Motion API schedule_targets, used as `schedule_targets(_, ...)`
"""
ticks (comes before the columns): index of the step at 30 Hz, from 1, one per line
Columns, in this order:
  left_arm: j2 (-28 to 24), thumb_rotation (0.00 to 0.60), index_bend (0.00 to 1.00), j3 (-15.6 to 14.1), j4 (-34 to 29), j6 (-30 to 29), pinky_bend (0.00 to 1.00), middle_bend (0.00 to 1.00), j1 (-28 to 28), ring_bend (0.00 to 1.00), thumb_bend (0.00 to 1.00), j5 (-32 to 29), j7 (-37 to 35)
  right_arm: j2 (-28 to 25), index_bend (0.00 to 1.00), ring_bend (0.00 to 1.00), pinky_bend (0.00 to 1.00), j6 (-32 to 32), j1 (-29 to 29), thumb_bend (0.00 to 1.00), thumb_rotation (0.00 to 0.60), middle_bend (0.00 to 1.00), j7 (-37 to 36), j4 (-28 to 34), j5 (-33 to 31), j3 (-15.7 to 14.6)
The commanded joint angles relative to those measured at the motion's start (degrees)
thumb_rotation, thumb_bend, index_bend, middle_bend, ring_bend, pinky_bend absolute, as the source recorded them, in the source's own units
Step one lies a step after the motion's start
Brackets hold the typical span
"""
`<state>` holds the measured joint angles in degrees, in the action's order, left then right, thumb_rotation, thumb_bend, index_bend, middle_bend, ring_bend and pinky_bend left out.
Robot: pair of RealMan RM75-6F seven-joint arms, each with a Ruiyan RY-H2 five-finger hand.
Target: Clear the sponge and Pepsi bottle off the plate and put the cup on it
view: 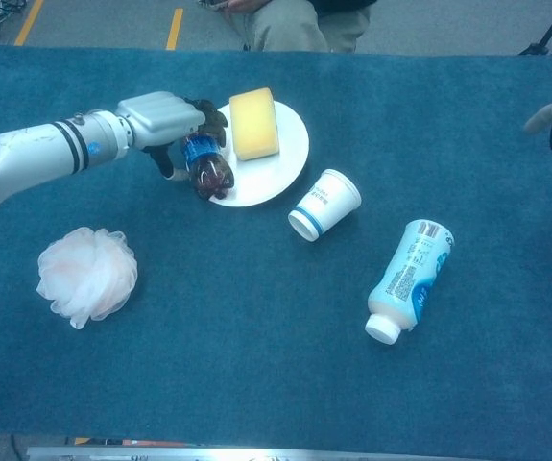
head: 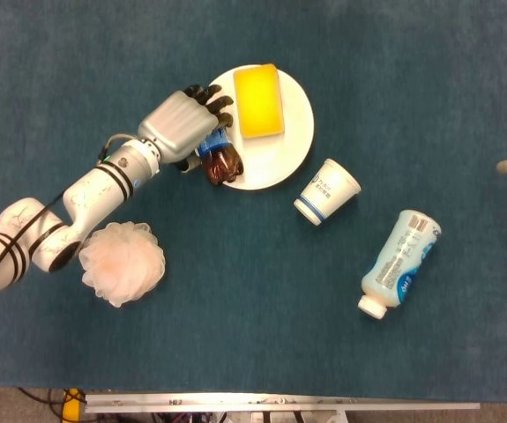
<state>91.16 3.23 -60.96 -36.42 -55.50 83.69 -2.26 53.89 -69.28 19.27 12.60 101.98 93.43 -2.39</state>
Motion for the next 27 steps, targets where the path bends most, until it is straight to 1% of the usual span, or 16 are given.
schedule_targets(1,-0.8,0.600,0.26,-0.3,-1.8,-0.7,0.14,0.12,0.6,0.04,0.30,-0.6,1.0,0.0,0.28,0.36,0.51,-0.1,-0.1,0.00,0.600,0.43,0.1,0.1,0.2,0.0)
schedule_targets(4,-0.5,0.600,0.26,-0.3,-2.2,-1.2,0.14,0.15,0.8,0.08,0.30,-1.0,1.5,-0.1,0.28,0.36,0.51,-0.2,-0.3,0.00,0.600,0.43,0.1,0.2,0.4,0.0)
schedule_targets(9,-0.1,0.600,0.32,0.0,-2.4,-2.3,0.14,0.29,1.3,0.25,0.30,-1.5,1.5,-0.3,0.28,0.36,0.51,-0.3,-0.6,0.00,0.600,0.43,-0.1,0.3,0.3,0.1)
schedule_targets(14,0.2,0.600,0.36,-0.3,-2.5,-3.1,0.19,0.37,1.9,0.36,0.30,-1.8,1.9,-0.3,0.28,0.36,0.51,-0.5,-0.7,0.00,0.600,0.43,-0.4,0.2,0.5,0.2)
schedule_targets(19,-1.6,0.600,0.39,0.0,-4.7,-4.8,0.23,0.41,3.0,0.40,0.30,-2.5,2.2,-0.2,0.28,0.36,0.51,-0.4,-0.7,0.00,0.600,0.43,-0.7,0.1,0.8,0.4)
schedule_targets(22,-3.6,0.600,0.39,0.1,-7.3,-5.8,0.24,0.41,3.8,0.41,0.30,-2.9,2.3,-0.1,0.28,0.36,0.51,-0.4,-0.6,0.00,0.600,0.43,-0.9,0.0,1.0,0.5)
schedule_targets(27,-7.5,0.600,0.39,-0.6,-12.6,-8.6,0.24,0.41,5.6,0.41,0.30,-2.4,3.8,0.2,0.28,0.36,0.51,0.0,-0.3,0.00,0.600,0.43,-1.3,-0.3,1.4,0.6)
